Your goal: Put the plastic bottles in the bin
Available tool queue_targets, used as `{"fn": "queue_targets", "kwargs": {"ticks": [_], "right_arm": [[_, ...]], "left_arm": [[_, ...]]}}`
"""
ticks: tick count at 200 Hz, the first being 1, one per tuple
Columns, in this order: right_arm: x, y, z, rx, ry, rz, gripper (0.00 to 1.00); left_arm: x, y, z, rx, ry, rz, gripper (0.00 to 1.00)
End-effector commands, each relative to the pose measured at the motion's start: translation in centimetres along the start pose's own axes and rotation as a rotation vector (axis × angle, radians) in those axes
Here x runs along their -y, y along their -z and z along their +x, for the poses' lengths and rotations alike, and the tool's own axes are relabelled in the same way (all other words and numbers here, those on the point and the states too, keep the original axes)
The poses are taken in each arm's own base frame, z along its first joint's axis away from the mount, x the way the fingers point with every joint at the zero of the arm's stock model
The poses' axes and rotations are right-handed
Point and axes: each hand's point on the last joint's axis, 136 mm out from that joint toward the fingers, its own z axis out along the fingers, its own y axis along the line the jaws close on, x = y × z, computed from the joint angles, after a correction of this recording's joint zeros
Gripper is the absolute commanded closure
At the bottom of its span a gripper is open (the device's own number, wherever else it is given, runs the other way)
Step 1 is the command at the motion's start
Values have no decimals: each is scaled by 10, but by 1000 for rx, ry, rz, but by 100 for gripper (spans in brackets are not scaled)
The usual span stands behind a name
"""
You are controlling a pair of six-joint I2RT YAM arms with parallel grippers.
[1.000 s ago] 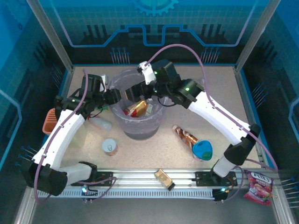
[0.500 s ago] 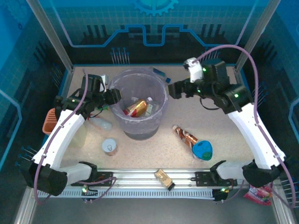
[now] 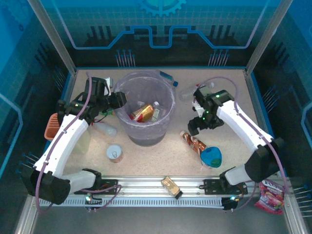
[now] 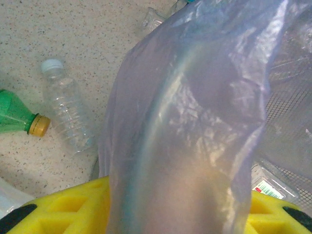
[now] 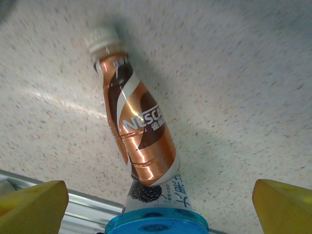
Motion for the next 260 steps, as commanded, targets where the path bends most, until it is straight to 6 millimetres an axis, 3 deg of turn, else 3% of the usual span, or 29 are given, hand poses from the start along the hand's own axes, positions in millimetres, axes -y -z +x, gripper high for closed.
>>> {"fn": "queue_targets", "kwargs": {"ticks": [1, 45, 121, 157, 260], "right_arm": [[-13, -19, 7, -68, 14, -35, 3], [-23, -57, 17, -207, 6, -54, 3], [-27, -95, 21, -323, -36, -52, 6], [-26, -103, 25, -340, -83, -37, 9], [-20, -107, 18, -297, -111, -41, 32]], "left_arm": [[8, -5, 2, -11, 0, 38, 53], [5, -4, 5, -14, 6, 27, 53], [3, -2, 6, -12, 9, 21, 53], [1, -2, 4, -8, 16, 23, 53], [0, 3, 3, -7, 29, 17, 53]]}}
